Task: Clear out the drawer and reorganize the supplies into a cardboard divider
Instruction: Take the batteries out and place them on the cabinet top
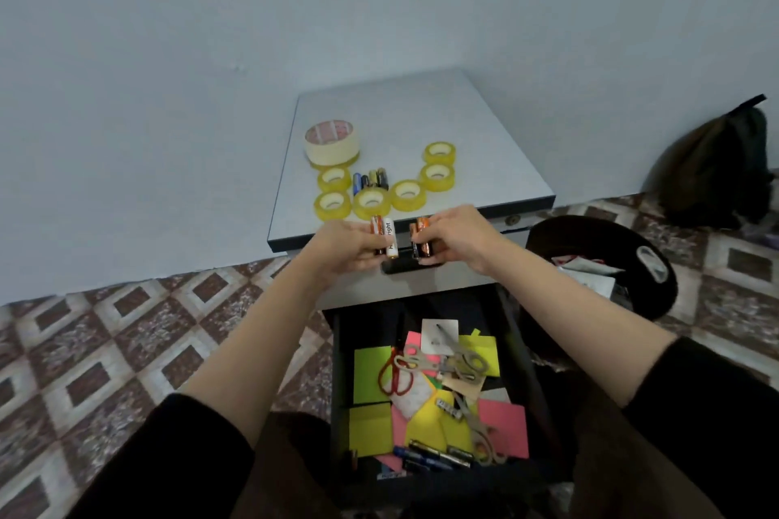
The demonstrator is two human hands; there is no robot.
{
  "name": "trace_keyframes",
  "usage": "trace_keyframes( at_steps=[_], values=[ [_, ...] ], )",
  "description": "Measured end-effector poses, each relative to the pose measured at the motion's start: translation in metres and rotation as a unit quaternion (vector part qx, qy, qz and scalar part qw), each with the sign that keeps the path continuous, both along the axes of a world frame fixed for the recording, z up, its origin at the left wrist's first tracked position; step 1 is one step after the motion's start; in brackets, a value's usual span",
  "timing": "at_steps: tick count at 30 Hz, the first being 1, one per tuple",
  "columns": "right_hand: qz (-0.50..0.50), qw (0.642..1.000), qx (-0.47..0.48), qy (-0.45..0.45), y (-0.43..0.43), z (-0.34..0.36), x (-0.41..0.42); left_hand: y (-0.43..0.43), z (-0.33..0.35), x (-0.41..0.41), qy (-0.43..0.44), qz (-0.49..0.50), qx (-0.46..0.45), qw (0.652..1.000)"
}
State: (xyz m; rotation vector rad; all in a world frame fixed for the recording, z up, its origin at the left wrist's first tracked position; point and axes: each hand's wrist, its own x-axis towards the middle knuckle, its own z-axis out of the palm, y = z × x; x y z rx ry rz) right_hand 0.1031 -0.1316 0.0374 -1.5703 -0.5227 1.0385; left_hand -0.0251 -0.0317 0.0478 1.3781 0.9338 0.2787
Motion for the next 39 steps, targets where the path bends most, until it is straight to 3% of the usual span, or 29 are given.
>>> trace_keyframes(
  at_steps=[6,15,31,39],
  values=[
    [-0.007,1.000,0.007,-0.025,0.030,0.025,0.028,0.035,0.036,0.031,0.001,0.011,0.024,1.000],
    [-0.029,0.994,0.011,-0.108,0.077,0.042,0.076,0.085,0.050,0.096,0.147,0.000,0.171,0.974],
    [-0.053,0.994,0.012,-0.096,0.085,0.020,0.116,0.098,0.033,0.149,0.329,-0.128,0.215,0.911],
    [-0.049,0.994,0.015,-0.097,0.087,0.017,0.113,0.100,0.029,0.154,0.335,-0.123,0.228,0.906]
  ],
)
